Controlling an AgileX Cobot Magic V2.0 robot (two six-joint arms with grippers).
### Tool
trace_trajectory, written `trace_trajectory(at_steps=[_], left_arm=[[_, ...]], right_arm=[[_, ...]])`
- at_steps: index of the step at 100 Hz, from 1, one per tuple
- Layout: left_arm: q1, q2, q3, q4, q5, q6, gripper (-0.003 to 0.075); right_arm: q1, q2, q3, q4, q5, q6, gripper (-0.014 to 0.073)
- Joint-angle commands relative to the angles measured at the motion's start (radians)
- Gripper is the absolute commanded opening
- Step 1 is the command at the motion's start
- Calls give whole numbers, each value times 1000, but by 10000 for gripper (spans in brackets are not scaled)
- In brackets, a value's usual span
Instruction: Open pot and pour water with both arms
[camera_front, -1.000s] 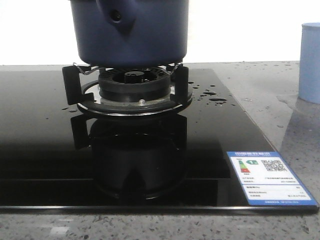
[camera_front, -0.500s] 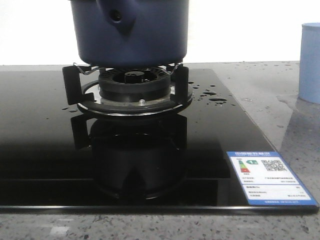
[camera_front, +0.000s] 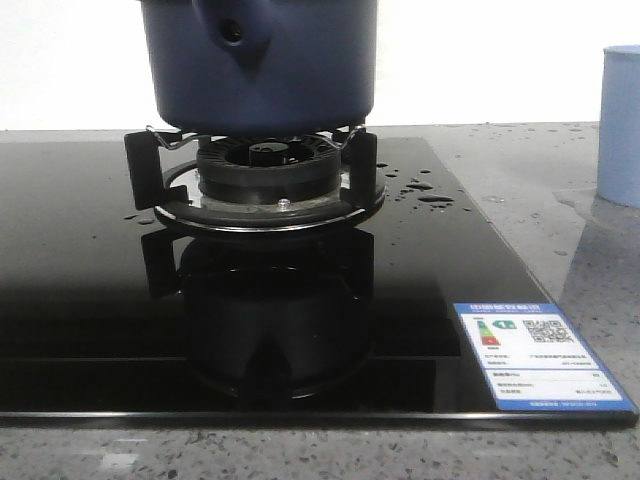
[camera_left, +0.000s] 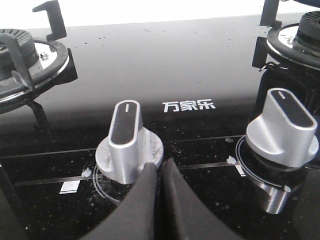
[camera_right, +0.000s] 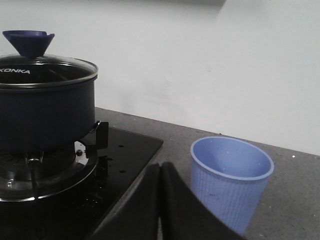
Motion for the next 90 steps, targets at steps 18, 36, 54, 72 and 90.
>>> trace_trajectory(at_steps=[18,36,54,72,90], left_arm=[[1,-27,32,-8,-41,-10,-19],[1,-27,32,-8,-41,-10,-19],[1,-27,32,-8,-41,-10,-19],[1,-27,32,-8,-41,-10,-19],[1,-27,32,-8,-43,-10,-19]], right_arm=[[-1,4,-28,-8,-73,-1,-74],[-19,4,56,58,-79,-1,-74],[-86,-55,251,83,-139,-1,-74],[-151,-258,282,114,176,-1,-74],[-186,-410,286,122,415,-1,-74]])
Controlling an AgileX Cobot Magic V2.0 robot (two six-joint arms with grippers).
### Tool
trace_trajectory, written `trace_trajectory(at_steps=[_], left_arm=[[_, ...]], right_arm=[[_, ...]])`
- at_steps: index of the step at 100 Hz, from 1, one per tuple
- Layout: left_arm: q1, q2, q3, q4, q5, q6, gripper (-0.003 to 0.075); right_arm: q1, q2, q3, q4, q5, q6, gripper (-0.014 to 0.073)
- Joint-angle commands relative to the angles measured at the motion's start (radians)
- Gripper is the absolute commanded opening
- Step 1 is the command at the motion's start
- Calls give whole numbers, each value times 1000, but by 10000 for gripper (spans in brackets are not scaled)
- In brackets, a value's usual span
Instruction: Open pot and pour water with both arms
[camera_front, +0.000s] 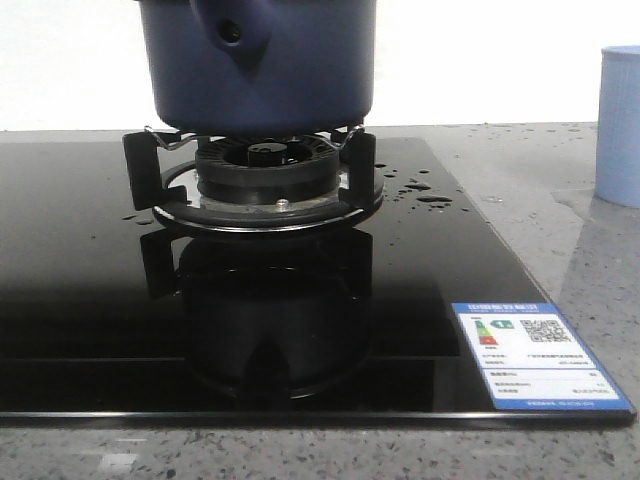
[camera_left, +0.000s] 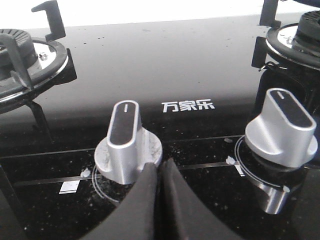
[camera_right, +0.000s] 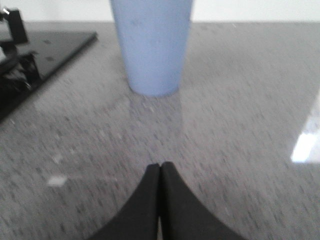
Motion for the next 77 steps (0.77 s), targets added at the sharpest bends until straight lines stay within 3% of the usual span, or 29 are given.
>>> trace_trajectory(at_steps=[1,77], left_arm=[[1,-27,32,-8,-44,-10,-19],[1,-27,32,-10,-44,-10,-19]], right_arm=[[-11,-32,27,0,19,-1,-74],[-11,-36,27,-10,18,-8,-74]])
